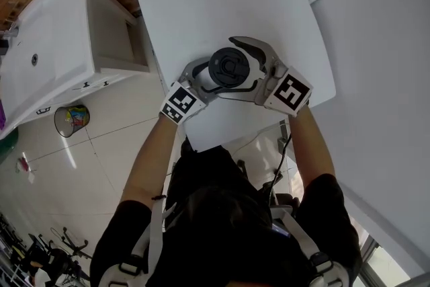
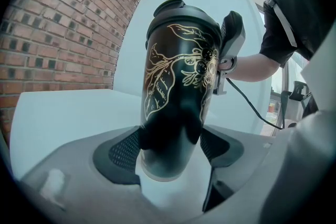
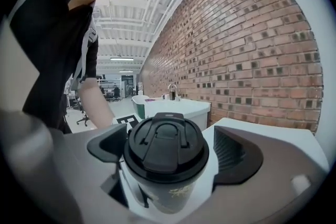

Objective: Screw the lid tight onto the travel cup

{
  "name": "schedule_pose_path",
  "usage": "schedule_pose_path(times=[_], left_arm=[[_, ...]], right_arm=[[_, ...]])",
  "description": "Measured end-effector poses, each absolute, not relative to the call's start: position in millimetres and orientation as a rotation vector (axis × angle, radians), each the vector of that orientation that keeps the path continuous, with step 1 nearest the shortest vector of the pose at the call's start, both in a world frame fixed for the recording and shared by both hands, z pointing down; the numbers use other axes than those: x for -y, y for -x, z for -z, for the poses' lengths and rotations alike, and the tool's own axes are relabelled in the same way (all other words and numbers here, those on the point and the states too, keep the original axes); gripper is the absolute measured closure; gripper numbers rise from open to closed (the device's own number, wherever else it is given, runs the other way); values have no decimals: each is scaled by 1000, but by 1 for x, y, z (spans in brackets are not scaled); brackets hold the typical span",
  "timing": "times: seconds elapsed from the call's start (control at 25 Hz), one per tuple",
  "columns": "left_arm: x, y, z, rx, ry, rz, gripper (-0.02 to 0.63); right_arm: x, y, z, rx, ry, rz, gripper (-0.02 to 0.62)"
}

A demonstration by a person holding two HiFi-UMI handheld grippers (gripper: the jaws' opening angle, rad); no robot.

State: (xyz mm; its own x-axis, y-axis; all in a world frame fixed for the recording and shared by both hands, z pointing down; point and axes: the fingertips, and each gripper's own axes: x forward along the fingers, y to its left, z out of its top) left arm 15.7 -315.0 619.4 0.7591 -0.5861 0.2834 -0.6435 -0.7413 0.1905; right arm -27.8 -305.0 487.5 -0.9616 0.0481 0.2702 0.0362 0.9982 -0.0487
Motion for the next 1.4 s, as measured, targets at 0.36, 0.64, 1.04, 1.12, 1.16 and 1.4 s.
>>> schedule_pose_path(times=[0.36, 0.64, 1.04, 1.12, 1.16, 1.4], left_arm=[[313, -16, -621, 946, -2675, -296, 245], [311, -16, -623, 945, -2674, -301, 245], [312, -16, -621, 947, -2675, -304, 245], [314, -15, -619, 958, -2682, -298, 245], [315, -15, -619, 959, -2683, -298, 245], [315, -16, -618, 957, -2681, -296, 245]], right_arm=[[306, 32, -484, 2947, -115, -85, 117], [309, 23, -483, 2970, -370, -60, 131], [313, 7, -483, 2979, -801, -158, 156], [312, 2, -485, 2961, -892, -132, 158], [312, 0, -486, 2954, -921, -115, 158], [307, 6, -487, 2964, -526, -243, 112]])
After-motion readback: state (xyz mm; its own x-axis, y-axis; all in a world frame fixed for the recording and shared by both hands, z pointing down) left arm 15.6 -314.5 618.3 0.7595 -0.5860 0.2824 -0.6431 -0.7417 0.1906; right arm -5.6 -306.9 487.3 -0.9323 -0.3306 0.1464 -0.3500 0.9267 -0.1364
